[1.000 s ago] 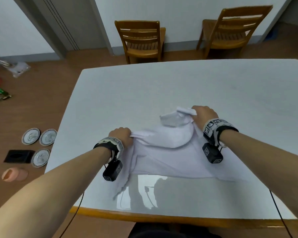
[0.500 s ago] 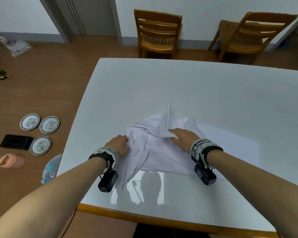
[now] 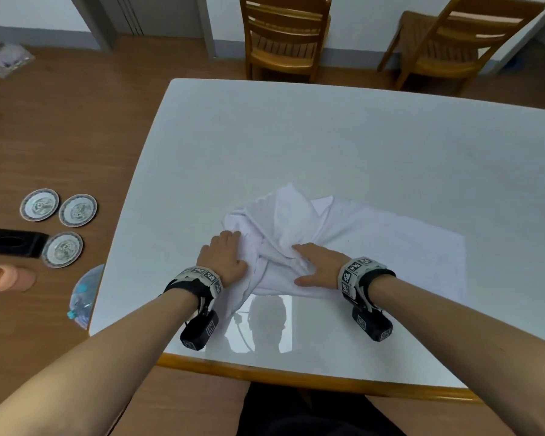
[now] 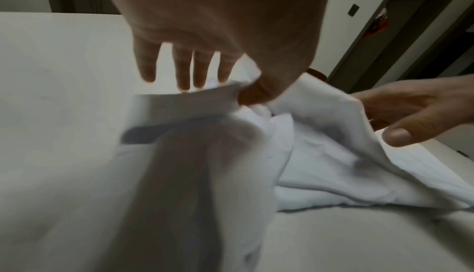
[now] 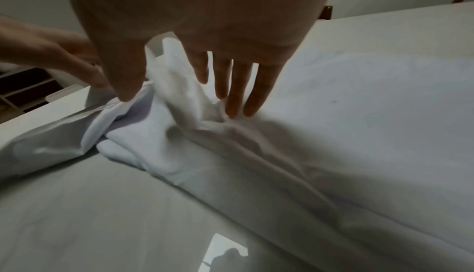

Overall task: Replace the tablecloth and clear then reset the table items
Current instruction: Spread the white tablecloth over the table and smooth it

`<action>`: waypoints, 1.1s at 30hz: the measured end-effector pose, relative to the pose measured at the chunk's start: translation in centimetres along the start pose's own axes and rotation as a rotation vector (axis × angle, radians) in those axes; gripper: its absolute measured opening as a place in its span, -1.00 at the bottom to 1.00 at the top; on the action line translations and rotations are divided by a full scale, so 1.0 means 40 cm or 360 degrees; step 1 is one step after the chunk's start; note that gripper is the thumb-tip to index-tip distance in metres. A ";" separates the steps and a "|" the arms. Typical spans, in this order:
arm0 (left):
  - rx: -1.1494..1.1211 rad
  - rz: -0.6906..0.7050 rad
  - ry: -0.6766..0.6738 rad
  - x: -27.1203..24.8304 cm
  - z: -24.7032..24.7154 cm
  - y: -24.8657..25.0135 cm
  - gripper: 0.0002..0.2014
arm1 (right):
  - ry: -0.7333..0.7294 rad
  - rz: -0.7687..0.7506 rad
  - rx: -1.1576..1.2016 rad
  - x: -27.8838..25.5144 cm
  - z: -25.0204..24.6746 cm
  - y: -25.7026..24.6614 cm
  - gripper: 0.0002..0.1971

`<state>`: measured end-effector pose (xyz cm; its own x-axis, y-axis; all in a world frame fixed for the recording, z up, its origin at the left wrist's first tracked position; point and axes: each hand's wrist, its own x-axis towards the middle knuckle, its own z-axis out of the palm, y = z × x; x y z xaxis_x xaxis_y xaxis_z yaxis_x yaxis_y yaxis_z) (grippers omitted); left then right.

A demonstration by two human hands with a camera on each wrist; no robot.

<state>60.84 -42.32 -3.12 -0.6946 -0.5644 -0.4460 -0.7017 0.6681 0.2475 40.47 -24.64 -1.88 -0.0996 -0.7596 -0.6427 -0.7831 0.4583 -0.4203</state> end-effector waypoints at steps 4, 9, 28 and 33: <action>-0.0149 0.0408 0.0287 0.033 -0.034 0.113 -0.30 | 0.0204 0.0201 0.0025 -0.093 -0.037 0.099 -0.16; 0.0156 0.0814 0.0073 0.096 -0.006 0.284 -0.33 | 0.0286 0.0512 0.0115 -0.227 -0.034 0.276 -0.22; 0.0523 0.0644 -0.0292 0.065 0.245 0.692 -0.26 | 0.0669 0.0639 0.0290 -0.527 0.186 0.791 -0.39; 0.0465 0.0429 -0.0316 0.026 0.264 0.732 -0.21 | 0.0753 0.0456 0.0257 -0.511 0.175 0.815 -0.95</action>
<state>41.24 -18.20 -5.41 -0.7828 -0.2661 -0.5624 -0.4057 0.9037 0.1371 21.27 9.05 -6.94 -0.5867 -0.7014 -0.4047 -0.5844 0.7127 -0.3880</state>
